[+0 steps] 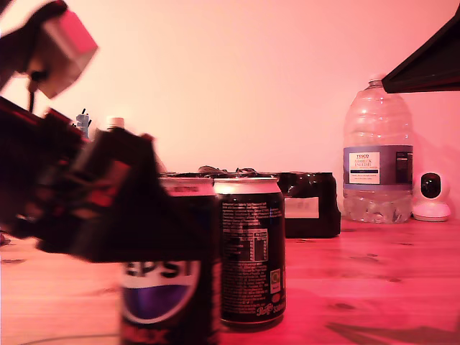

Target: Stack up the Pepsi cans on top of each other

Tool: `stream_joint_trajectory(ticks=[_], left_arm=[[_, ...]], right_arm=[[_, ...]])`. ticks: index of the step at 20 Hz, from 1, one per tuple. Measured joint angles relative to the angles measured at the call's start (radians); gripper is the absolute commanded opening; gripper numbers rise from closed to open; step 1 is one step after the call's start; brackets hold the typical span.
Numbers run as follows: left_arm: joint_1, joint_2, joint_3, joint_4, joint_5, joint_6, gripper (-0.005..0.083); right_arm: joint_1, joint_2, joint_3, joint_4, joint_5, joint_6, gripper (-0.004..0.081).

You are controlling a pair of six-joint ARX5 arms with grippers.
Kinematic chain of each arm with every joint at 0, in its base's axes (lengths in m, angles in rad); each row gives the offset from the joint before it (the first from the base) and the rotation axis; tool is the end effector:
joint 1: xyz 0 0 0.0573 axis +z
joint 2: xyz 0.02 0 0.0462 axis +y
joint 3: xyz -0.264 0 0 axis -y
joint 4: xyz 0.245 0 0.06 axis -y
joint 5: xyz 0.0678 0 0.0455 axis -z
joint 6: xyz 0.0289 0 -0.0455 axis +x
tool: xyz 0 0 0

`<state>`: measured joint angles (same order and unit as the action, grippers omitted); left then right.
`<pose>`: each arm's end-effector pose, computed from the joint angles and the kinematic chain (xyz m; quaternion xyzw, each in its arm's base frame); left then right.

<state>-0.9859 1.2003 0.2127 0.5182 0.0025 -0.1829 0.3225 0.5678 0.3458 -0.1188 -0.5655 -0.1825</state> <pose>0.1080 -0.1632 0.1344 0.0311 0.2463 -0.4407 0.8627 0.1246 0.0580 0.2192 -0.0606 0.1291 0.4369 0.8881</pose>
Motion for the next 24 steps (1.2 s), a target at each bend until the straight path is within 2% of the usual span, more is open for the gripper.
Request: stream_joint_trajectory(ticks=[4, 7, 9, 12, 15, 18, 21, 24], left_arm=[[0.0, -0.135, -0.002, -0.101, 0.0, 0.034, 0.0366], [0.0, -0.233, 0.016, -0.241, -0.002, 0.058, 0.0366], [0.0, -0.263, 0.069, -0.354, -0.007, 0.113, 0.0366], [0.014, -0.291, 0.188, -0.444, -0.021, 0.173, 0.0366], [0.055, -0.303, 0.286, -0.462, -0.027, 0.222, 0.0366], [0.135, -0.303, 0.303, -0.465, -0.018, 0.238, 0.0367], [0.229, -0.297, 0.303, -0.454, 0.066, 0.24, 0.0367], [0.286, -0.279, 0.303, -0.407, 0.159, 0.238, 0.0367]], right_arm=[[0.0, 0.0, 0.0, 0.0, 0.0, 0.0, -0.0013], [0.0, 0.0, 0.0, -0.001, 0.0, 0.0, -0.0013], [0.0, 0.0, 0.0, -0.002, 0.0, 0.0, -0.0013], [0.0, 0.0, 0.0, -0.002, 0.0, 0.0, -0.0013], [0.0, 0.0, 0.0, -0.002, 0.0, 0.0, -0.0013], [0.0, 0.0, 0.0, -0.002, 0.0, 0.0, -0.0013], [0.0, 0.0, 0.0, -0.002, 0.0, 0.0, -0.0013], [0.0, 0.0, 0.0, -0.002, 0.0, -0.002, -0.0013]])
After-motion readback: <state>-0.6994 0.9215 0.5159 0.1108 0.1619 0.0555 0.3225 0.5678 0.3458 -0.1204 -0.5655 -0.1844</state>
